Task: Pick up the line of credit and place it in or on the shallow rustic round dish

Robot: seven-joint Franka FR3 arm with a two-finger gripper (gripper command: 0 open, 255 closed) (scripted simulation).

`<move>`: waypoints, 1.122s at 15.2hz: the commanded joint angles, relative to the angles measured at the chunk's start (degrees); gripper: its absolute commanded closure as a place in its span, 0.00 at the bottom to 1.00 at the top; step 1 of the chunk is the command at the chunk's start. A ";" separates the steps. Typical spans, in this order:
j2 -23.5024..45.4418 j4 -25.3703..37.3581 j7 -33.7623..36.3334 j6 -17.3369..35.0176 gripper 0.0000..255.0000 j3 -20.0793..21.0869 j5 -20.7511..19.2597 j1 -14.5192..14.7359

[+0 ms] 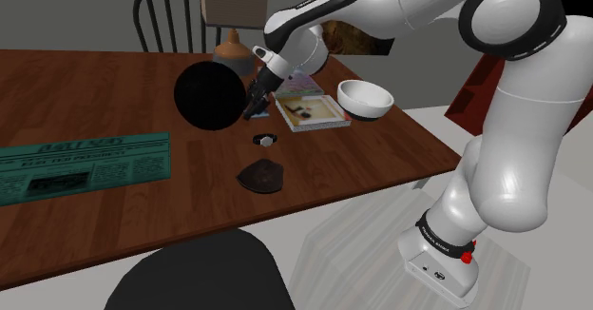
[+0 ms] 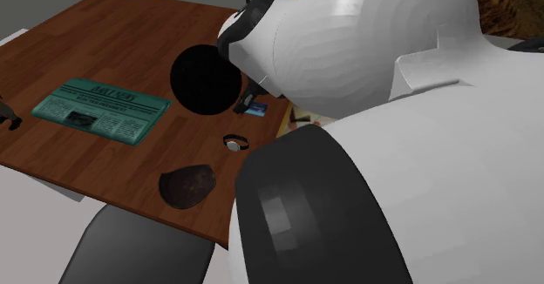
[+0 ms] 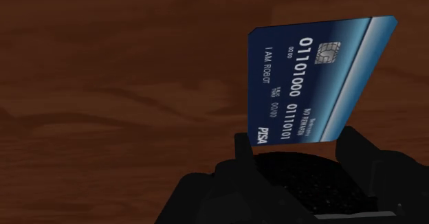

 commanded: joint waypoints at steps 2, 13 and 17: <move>-1.42 0.43 2.00 -1.30 1.00 -0.46 -1.75 0.29; -5.70 2.81 8.20 -6.20 1.00 -1.73 -7.10 0.83; -6.95 4.06 10.27 -8.13 1.00 -2.06 -8.79 0.92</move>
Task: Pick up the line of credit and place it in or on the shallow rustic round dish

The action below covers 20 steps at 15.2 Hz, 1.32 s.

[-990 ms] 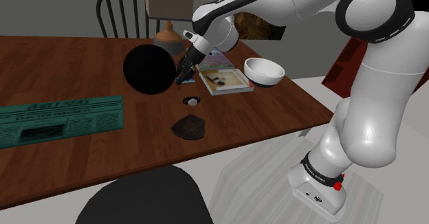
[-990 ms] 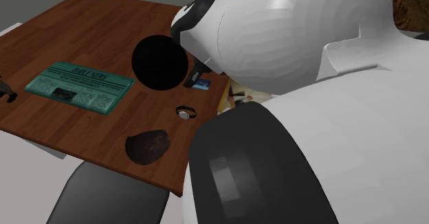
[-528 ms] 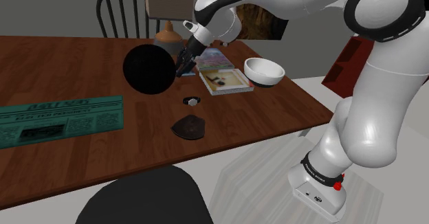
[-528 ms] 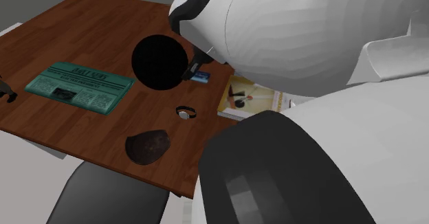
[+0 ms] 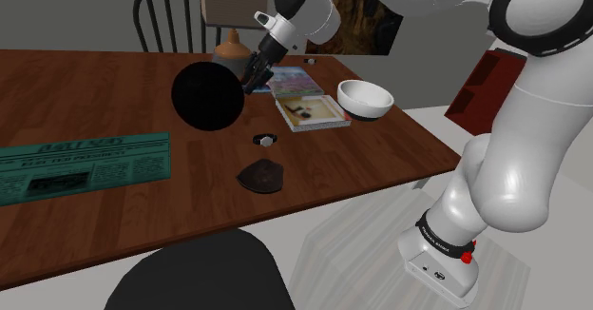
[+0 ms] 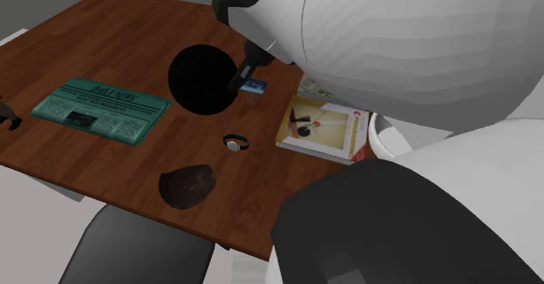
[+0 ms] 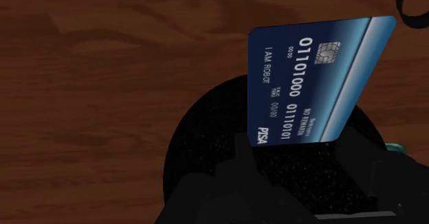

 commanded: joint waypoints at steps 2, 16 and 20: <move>-3.70 -4.05 2.06 1.84 1.00 0.74 -1.03 1.61; -23.82 -27.80 17.89 14.84 1.00 11.08 -4.86 9.31; -28.22 -32.36 23.84 17.43 1.00 15.52 -5.47 10.96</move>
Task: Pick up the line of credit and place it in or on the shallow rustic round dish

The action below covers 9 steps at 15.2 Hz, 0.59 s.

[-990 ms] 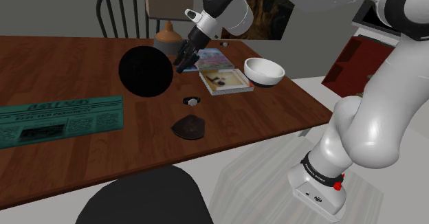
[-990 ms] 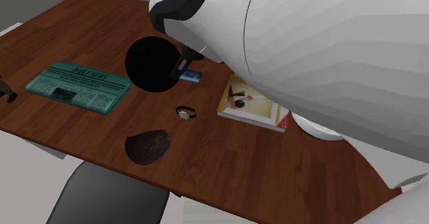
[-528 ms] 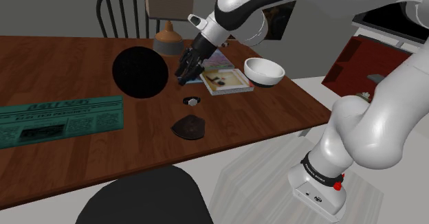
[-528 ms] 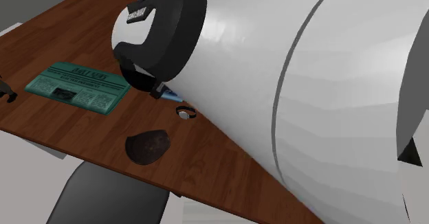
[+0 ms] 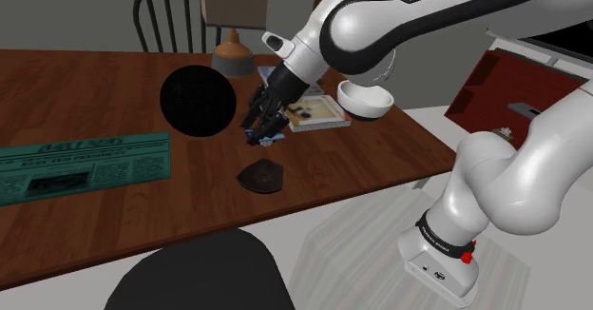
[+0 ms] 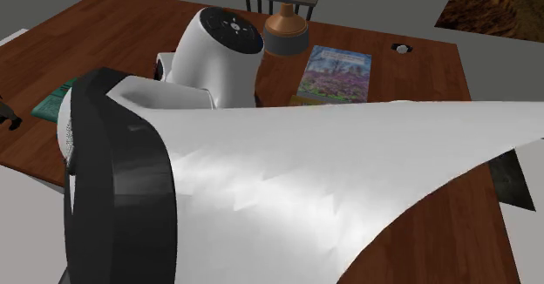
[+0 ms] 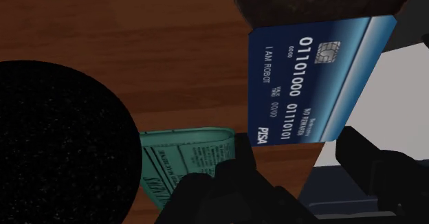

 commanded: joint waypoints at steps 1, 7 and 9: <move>-2.29 -2.15 3.20 1.05 1.00 2.27 -0.39 0.73; -0.45 -4.31 0.64 5.08 1.00 2.31 2.78 2.38; 0.59 -4.86 -0.90 6.56 1.00 2.01 4.29 3.06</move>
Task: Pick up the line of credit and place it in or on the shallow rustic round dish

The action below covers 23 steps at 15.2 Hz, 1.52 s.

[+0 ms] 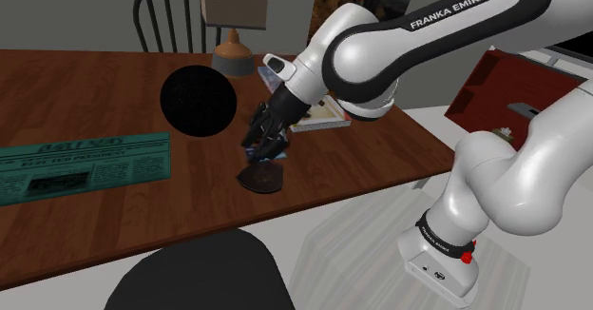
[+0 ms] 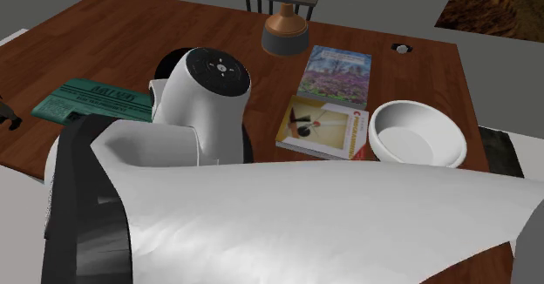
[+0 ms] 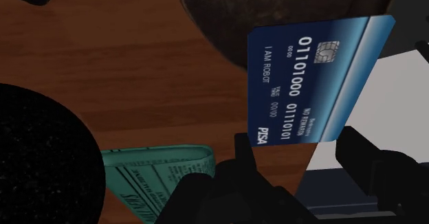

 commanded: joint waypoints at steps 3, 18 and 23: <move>2.19 -1.07 -3.46 3.03 1.00 -0.68 3.46 1.50; 5.87 -1.79 -9.68 6.94 0.00 -1.88 9.85 3.93; 3.40 -2.68 -7.74 5.35 0.00 -1.80 7.41 2.92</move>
